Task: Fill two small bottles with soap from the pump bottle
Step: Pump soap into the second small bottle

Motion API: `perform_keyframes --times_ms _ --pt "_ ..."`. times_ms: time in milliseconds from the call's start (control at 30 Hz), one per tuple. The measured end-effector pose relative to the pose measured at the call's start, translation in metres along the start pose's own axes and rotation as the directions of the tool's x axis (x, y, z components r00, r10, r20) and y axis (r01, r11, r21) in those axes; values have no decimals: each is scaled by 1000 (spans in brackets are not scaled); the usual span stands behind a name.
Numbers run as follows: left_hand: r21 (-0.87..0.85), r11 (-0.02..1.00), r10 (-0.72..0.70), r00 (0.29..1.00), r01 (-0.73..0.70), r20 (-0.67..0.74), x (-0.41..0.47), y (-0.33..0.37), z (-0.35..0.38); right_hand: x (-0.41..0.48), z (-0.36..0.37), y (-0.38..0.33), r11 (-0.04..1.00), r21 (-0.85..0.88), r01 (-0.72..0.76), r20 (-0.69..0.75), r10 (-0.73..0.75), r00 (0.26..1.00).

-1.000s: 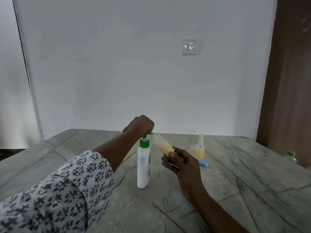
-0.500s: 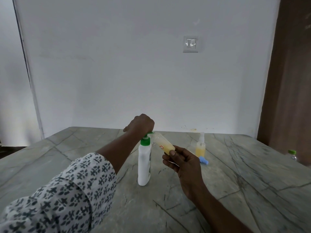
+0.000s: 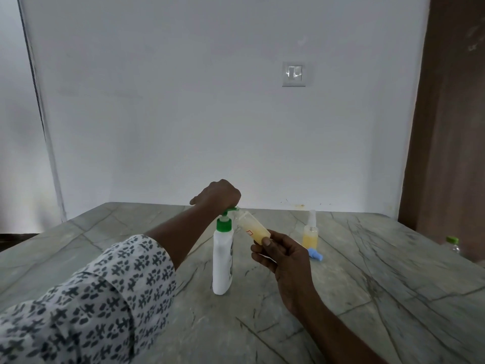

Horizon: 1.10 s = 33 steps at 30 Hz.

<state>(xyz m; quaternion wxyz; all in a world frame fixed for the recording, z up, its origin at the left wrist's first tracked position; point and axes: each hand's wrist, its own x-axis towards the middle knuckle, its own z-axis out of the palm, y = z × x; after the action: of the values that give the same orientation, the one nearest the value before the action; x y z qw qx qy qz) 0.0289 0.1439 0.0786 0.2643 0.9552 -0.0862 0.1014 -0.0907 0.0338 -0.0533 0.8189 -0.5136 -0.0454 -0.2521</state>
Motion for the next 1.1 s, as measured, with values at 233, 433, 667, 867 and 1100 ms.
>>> perform_keyframes --times_ms 233,433,667,867,1100 --pt "-53 998 -30 999 30 -16 1 -3 1 -1 1 -1 1000 -12 7 4 -7 1000" --pt "-73 997 -38 998 34 -48 -3 -2 1 -2 1 -2 1000 -27 10 0 -10 1000" --pt "-62 996 -71 997 70 -11 4 -8 16 -3 -3 -1 999 -45 6 -12 -7 1000" --pt "-41 997 -72 997 72 3 0 -5 9 -3 -2 -1 999 -51 0 -20 -1 1000" --pt "0 999 -32 999 32 4 4 -1 1 -2 2 -3 1000 -14 -3 4 3 1000"
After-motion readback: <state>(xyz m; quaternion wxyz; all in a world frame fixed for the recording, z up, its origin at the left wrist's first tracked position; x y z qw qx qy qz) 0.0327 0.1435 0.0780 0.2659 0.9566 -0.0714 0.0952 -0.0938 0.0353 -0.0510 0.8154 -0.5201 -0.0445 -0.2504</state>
